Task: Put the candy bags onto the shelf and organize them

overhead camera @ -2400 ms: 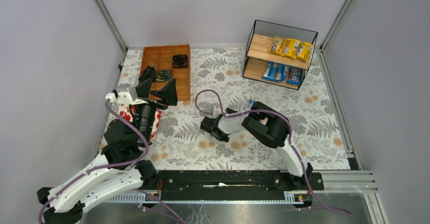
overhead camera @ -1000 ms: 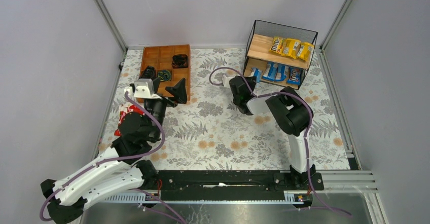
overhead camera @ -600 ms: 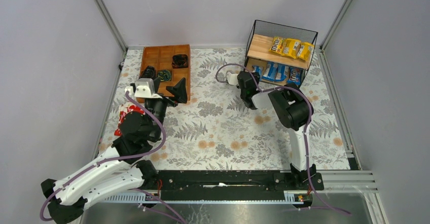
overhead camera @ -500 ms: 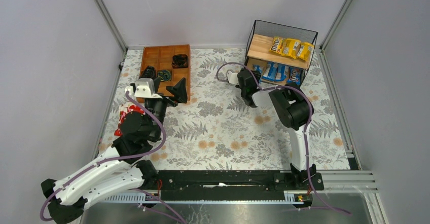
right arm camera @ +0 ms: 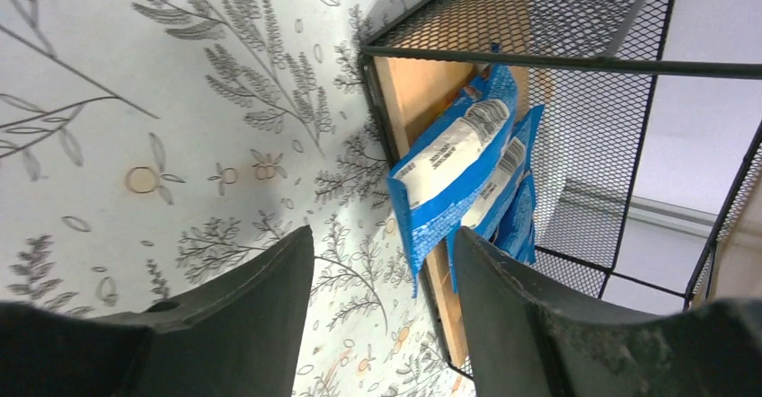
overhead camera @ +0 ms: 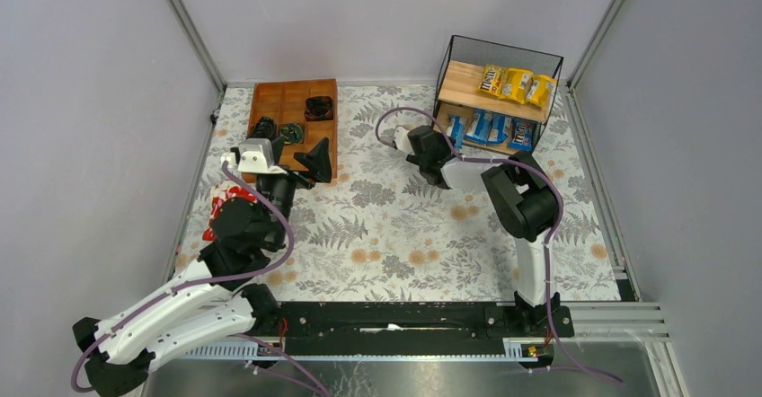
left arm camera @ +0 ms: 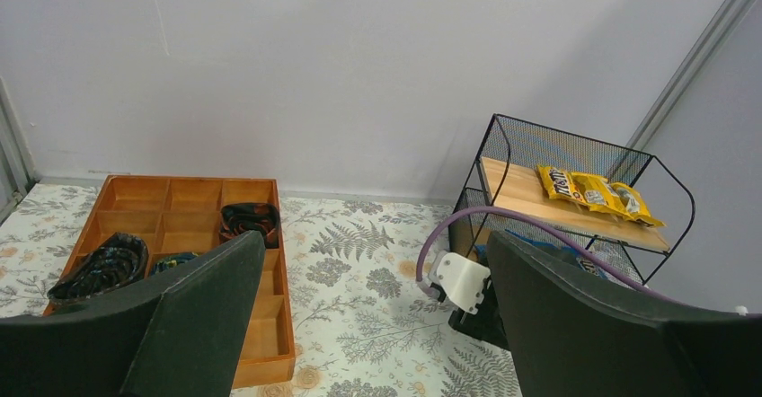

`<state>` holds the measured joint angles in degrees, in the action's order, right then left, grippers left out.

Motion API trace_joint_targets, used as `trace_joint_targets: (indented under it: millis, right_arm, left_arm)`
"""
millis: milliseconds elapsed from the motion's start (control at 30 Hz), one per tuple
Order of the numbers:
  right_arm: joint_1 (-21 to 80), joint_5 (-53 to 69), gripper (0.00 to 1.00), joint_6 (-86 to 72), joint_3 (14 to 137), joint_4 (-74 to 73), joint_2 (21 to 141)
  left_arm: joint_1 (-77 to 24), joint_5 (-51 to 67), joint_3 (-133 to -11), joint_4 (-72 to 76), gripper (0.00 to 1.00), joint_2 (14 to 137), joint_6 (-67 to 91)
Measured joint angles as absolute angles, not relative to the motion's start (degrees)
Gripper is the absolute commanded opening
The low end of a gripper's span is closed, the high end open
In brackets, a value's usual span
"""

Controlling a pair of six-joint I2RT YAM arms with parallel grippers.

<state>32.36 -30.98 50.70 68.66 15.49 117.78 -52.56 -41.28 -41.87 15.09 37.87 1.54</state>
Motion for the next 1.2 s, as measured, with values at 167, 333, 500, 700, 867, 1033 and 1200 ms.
trace_joint_targets:
  millis: [167, 333, 500, 700, 867, 1033, 1200]
  right_arm:
    - [33.5, -33.6, 0.43, 48.7, 69.5, 13.1, 117.8]
    - [33.5, -36.7, 0.36, 48.8, 71.4, 13.4, 118.7]
    - [33.4, -38.1, 0.30, 49.8, 73.3, 14.0, 121.0]
    - [33.0, -38.0, 0.26, 50.4, 74.3, 13.9, 123.0]
    - [31.5, -38.0, 0.21, 51.2, 75.1, 14.1, 124.1]
    - [30.0, -38.0, 0.17, 53.6, 75.9, 15.3, 125.6]
    - [28.6, -37.8, 0.16, 55.7, 79.1, 16.6, 127.9]
  left_arm:
    - [-52.6, -41.1, -41.9, 15.1, 0.99, 37.9, 1.5]
    - [-52.6, -41.1, -41.9, 15.1, 0.99, 37.9, 1.6]
    - [-52.6, -41.1, -41.9, 15.1, 0.99, 37.9, 1.5]
    - [-52.6, -41.1, -41.9, 15.1, 0.99, 37.9, 1.5]
    - [-52.6, -41.2, -41.9, 15.1, 0.99, 37.9, 1.5]
    - [-52.6, -41.2, -41.9, 15.1, 0.99, 37.9, 1.5]
    - [-52.6, -41.2, -41.9, 15.1, 0.99, 37.9, 1.4]
